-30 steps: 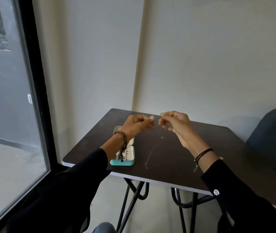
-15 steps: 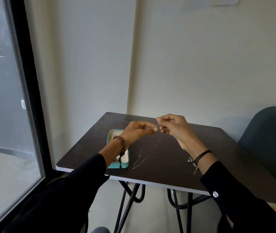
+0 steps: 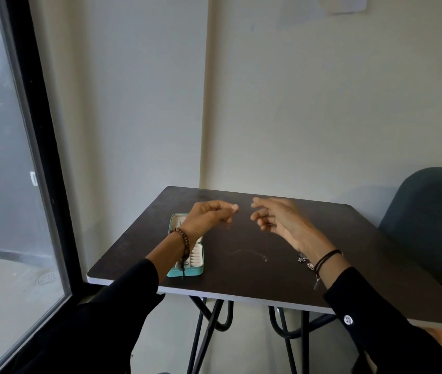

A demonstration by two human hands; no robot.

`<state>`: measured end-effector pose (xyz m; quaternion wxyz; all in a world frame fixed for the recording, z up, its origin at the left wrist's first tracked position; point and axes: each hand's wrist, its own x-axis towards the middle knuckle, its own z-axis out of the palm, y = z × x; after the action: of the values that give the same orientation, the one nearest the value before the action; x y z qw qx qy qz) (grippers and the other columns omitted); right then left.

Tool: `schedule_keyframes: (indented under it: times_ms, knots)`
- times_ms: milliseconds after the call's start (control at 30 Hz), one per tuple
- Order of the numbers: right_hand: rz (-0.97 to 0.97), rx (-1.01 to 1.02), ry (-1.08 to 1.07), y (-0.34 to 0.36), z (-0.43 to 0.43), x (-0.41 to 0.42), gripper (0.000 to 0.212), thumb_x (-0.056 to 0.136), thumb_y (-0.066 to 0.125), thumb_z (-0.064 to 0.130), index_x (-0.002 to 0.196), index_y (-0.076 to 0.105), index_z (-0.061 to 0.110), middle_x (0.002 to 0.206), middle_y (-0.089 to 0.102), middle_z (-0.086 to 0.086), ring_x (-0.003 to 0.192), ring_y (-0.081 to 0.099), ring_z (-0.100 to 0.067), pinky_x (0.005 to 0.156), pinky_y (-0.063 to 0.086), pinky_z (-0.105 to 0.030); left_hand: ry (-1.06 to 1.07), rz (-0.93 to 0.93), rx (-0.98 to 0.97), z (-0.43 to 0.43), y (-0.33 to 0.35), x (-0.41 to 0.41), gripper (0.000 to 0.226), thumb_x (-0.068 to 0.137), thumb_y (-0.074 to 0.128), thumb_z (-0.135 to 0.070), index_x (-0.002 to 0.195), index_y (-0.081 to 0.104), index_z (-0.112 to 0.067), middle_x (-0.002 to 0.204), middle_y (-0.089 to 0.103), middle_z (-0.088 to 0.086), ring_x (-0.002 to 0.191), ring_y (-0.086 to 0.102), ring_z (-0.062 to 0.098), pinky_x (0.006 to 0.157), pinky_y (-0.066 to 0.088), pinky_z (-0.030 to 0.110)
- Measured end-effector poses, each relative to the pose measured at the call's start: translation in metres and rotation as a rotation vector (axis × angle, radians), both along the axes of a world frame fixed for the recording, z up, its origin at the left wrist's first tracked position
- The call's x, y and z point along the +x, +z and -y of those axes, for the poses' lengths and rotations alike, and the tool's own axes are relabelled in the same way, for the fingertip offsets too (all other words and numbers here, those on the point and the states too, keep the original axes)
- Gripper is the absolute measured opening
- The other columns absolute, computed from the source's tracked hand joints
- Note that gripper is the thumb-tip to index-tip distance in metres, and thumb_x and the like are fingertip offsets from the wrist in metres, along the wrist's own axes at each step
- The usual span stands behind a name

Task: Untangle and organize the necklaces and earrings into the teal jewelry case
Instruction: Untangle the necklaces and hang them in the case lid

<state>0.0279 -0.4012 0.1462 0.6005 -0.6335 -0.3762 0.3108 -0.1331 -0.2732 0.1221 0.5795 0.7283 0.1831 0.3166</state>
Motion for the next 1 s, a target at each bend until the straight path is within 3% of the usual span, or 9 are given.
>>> schedule_keyframes:
  times_ms: [100, 167, 267, 500, 633, 767, 1000]
  knots:
    - [0.105, -0.074, 0.071, -0.001, 0.003, -0.003, 0.045, 0.099, 0.060, 0.050, 0.108, 0.073, 0.007, 0.078, 0.073, -0.007, 0.061, 0.055, -0.012, 0.064, 0.047, -0.025, -0.026, -0.015, 0.026, 0.003, 0.009, 0.006, 0.032, 0.090, 0.070, -0.032, 0.098, 0.074, -0.002, 0.073, 0.065, -0.002, 0.077, 0.059, 0.008, 0.082, 0.048, 0.022]
    - [0.161, -0.082, 0.107, -0.003, 0.004, -0.002, 0.051, 0.096, 0.059, 0.057, 0.103, 0.077, 0.010, 0.066, 0.059, 0.002, 0.055, 0.043, -0.008, 0.058, 0.039, -0.021, -0.043, -0.046, 0.039, 0.005, 0.011, 0.008, 0.031, 0.091, 0.068, -0.036, 0.088, 0.072, -0.005, 0.072, 0.064, -0.004, 0.075, 0.058, 0.005, 0.080, 0.046, 0.023]
    - [0.149, -0.026, 0.112, -0.005, 0.005, 0.002, 0.039, 0.094, 0.067, 0.049, 0.092, 0.075, 0.010, 0.061, 0.041, 0.010, 0.056, 0.034, -0.006, 0.054, 0.030, -0.020, -0.078, -0.109, 0.045, 0.004, 0.008, 0.008, 0.033, 0.094, 0.061, -0.042, 0.075, 0.069, -0.016, 0.069, 0.064, -0.005, 0.074, 0.061, 0.006, 0.085, 0.044, 0.028]
    - [-0.157, 0.127, 0.089, -0.008, 0.011, 0.018, 0.026, 0.102, 0.060, 0.033, 0.083, 0.058, 0.015, 0.069, 0.057, 0.001, 0.063, 0.054, -0.013, 0.066, 0.047, -0.028, -0.093, -0.131, -0.064, 0.002, -0.019, -0.003, 0.042, 0.098, 0.054, -0.046, 0.081, 0.073, -0.013, 0.075, 0.069, 0.005, 0.084, 0.071, 0.020, 0.096, 0.051, 0.035]
    - [-0.209, 0.121, 0.033, -0.009, 0.018, 0.025, 0.027, 0.103, 0.059, 0.031, 0.081, 0.058, 0.014, 0.068, 0.056, -0.001, 0.057, 0.050, -0.012, 0.057, 0.043, -0.024, -0.122, -0.109, -0.033, 0.002, -0.024, -0.007, 0.030, 0.096, 0.059, -0.035, 0.083, 0.071, -0.012, 0.079, 0.069, 0.001, 0.082, 0.069, 0.016, 0.098, 0.051, 0.033]
    - [-0.135, 0.069, 0.029, -0.011, 0.023, 0.032, 0.027, 0.100, 0.064, 0.036, 0.088, 0.062, 0.012, 0.068, 0.056, -0.001, 0.055, 0.047, -0.011, 0.054, 0.042, -0.022, -0.108, -0.039, -0.012, 0.006, -0.015, 0.001, 0.027, 0.096, 0.060, -0.033, 0.086, 0.071, -0.011, 0.081, 0.068, 0.001, 0.079, 0.066, 0.014, 0.099, 0.052, 0.035]
    - [-0.008, 0.025, 0.107, -0.009, 0.034, 0.028, 0.032, 0.092, 0.074, 0.034, 0.108, 0.071, 0.006, 0.082, 0.071, -0.006, 0.065, 0.058, -0.012, 0.063, 0.048, -0.023, -0.129, 0.010, 0.004, 0.023, 0.004, 0.021, 0.025, 0.095, 0.060, -0.036, 0.083, 0.073, -0.019, 0.071, 0.061, -0.007, 0.064, 0.048, 0.007, 0.072, 0.045, 0.022]
